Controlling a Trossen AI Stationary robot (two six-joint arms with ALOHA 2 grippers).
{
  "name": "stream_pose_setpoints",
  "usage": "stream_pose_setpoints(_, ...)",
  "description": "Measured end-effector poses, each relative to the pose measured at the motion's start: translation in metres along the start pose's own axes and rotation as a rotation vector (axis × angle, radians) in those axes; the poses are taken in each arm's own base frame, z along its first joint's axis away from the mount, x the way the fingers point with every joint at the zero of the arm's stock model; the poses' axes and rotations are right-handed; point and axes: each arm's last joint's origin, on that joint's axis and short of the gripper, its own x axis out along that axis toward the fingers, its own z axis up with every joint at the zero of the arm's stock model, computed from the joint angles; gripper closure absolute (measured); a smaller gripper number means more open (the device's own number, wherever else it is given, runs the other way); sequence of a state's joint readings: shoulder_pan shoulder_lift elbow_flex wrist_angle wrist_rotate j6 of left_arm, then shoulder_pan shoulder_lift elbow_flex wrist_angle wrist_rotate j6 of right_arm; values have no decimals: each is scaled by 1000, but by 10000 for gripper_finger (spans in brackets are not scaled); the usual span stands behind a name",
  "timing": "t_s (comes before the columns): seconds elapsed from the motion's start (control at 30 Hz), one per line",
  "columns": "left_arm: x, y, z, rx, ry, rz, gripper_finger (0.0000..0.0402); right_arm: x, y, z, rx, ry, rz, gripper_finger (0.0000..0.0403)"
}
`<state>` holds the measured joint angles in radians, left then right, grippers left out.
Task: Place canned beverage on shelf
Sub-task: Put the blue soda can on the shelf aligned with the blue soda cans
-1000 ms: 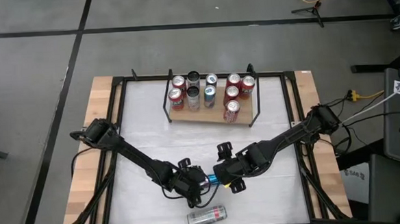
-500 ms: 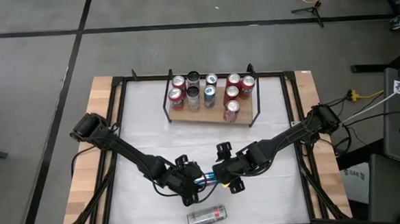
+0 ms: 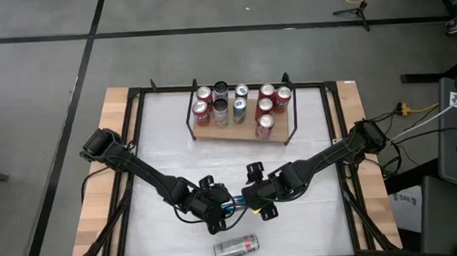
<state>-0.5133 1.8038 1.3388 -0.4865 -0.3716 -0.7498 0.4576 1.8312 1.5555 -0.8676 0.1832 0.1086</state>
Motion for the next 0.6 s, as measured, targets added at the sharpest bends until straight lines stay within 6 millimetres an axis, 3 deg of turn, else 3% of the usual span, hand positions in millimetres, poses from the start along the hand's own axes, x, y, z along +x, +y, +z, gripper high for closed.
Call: stream_pose_setpoints(0.6, -4, 0, 0, -11, 72, -70, 178, 28, 6, 4, -5, 13, 9, 95)
